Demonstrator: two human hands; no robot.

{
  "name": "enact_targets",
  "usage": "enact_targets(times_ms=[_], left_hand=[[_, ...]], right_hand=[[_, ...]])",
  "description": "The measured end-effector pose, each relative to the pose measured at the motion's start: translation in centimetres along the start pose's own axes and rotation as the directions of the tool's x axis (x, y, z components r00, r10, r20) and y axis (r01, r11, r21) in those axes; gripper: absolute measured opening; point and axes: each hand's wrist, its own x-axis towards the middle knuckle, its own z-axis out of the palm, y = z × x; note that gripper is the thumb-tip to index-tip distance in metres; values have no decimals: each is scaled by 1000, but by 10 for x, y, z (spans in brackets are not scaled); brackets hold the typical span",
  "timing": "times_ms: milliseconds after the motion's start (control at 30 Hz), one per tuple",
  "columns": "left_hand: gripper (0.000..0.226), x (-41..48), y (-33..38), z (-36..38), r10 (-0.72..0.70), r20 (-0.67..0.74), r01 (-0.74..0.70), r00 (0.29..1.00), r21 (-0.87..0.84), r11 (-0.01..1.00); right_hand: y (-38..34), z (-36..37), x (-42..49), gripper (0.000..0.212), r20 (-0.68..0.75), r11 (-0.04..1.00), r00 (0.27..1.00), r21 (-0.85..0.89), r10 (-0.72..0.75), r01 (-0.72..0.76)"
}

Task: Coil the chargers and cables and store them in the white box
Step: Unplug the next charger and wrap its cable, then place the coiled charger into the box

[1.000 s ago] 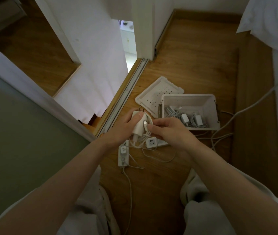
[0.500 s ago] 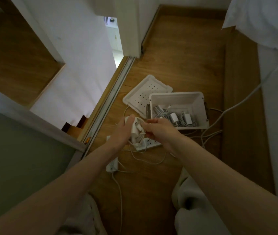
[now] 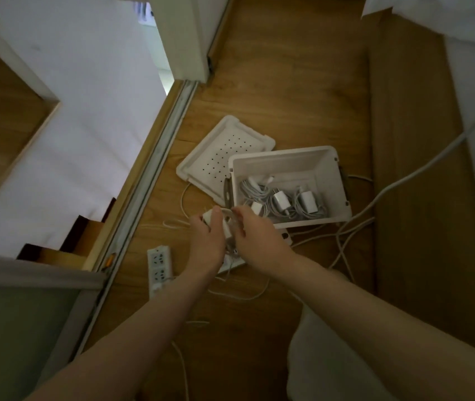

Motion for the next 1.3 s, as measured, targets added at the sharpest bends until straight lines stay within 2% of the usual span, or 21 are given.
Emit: enact_targets(times_ms=[67, 133, 267, 333, 367, 433, 533, 600, 667, 733, 867, 1000, 1133, 1300], left_hand=[[27, 12, -5, 11, 8, 34, -7, 999, -42, 999], [28, 24, -10, 21, 38, 100, -35, 994, -39, 999], [27, 50, -12, 35, 128, 222, -140, 967, 41, 989], [26, 66, -9, 40, 191, 319, -243, 928, 133, 961], [28, 77, -11, 42, 236, 358, -322, 903, 202, 925], [35, 101, -18, 42, 323, 402, -485, 857, 415, 770], [43, 130, -32, 40, 359, 435, -554, 826, 745, 372], [49, 143, -42, 39, 327, 487, -559, 810, 810, 176], [52, 151, -51, 39, 279, 525, -564, 804, 822, 79], [53, 154, -60, 39, 275, 534, -570, 800, 819, 68], [53, 159, -75, 37, 342, 522, -585, 781, 804, 108], [51, 162, -81, 38, 367, 535, -609, 761, 784, 122], [51, 163, -85, 36, 370, 546, -625, 751, 769, 132], [53, 164, -86, 34, 398, 560, -653, 726, 743, 146]], right_hand=[[13, -1, 9, 38, 102, 990, 995, 137, 0, -14], [26, -2, 19, 41, 127, 976, 992, 219, -19, -10], [55, -7, 40, 52, -47, 946, 999, 325, 12, 4], [68, -12, 51, 58, -112, 936, 993, 352, 38, 4], [76, -14, 58, 59, -148, 950, 988, 311, 38, 10], [95, -22, 75, 65, -232, 988, 973, 155, 16, 21], [127, -35, 105, 71, -325, 998, 945, -37, 32, -47], [146, -45, 124, 69, -346, 983, 938, -165, 21, -83], [160, -54, 143, 64, -332, 959, 943, -271, -11, -84], [168, -59, 160, 60, -301, 932, 953, -357, -42, -71], [178, -61, 183, 49, -248, 872, 968, -480, -33, -93], [186, -56, 195, 31, -116, 857, 992, -504, 53, -104], [189, -51, 196, 42, -109, 835, 994, -545, 19, -76], [192, -40, 198, 33, -116, 757, 992, -645, 38, -105]])
